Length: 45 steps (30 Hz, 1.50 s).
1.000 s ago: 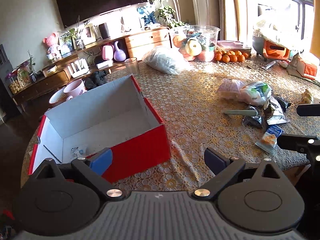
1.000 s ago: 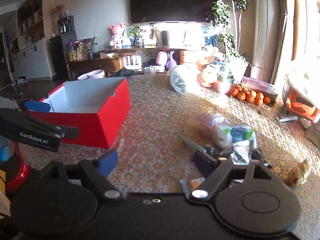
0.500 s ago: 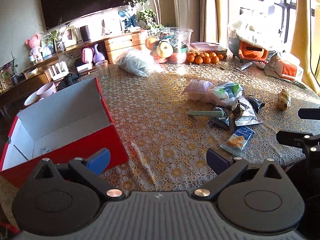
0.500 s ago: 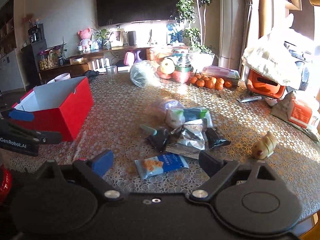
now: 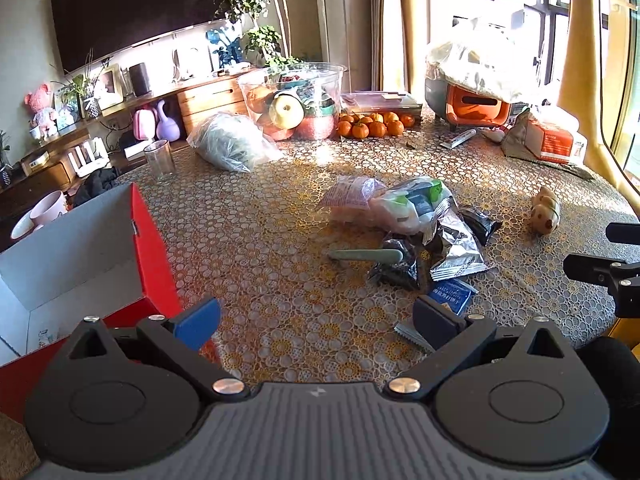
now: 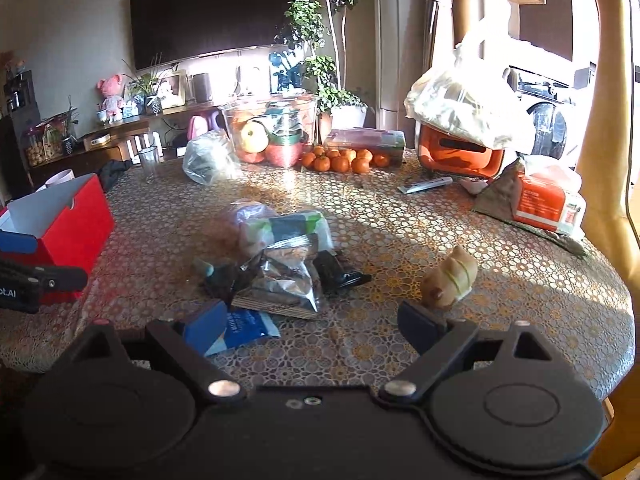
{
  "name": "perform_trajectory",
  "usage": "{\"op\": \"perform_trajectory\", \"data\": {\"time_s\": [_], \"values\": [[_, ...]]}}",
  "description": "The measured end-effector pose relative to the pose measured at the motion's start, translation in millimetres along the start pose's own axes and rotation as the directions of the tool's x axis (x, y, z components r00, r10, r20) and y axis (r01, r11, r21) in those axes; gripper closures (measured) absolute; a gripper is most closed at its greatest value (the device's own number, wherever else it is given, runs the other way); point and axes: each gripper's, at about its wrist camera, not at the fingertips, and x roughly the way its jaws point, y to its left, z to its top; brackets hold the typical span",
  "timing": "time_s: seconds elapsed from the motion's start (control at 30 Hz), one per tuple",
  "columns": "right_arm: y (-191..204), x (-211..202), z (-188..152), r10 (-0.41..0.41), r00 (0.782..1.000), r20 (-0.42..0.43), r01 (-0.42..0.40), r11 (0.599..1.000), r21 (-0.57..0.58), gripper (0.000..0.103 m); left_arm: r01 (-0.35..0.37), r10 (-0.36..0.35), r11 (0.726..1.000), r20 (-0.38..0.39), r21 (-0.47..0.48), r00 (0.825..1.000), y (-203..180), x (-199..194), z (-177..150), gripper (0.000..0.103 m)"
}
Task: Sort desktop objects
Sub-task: 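Grasp the teal-handled item with the left tool while the right tool grasps the plush toy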
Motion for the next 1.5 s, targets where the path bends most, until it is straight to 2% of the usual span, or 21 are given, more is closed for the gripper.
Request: {"op": "perform_trajectory", "data": {"time_s": [0.47,0.7,1.13,1.5], "values": [[-58,25,4,-0.069,0.998,-0.015,0.070,0.996,0.056,0.010,-0.008,0.011,0.998,-0.054,0.063,0.998,-31,52,19,0.000],[-74,44,8,-0.086,0.996,-0.024,0.087,0.994,0.058,0.010,-0.050,0.052,0.997,-0.031,0.054,0.998,-34,74,26,0.000],[-97,81,12,-0.111,0.992,-0.063,0.116,0.991,0.074,0.010,0.002,-0.001,0.999,-0.024,0.051,1.000,-43,111,34,0.000],[-107,108,15,-0.128,0.987,-0.095,0.136,0.987,0.086,0.011,0.002,0.000,0.999,-0.059,0.041,0.998,-45,141,29,0.001]]}}
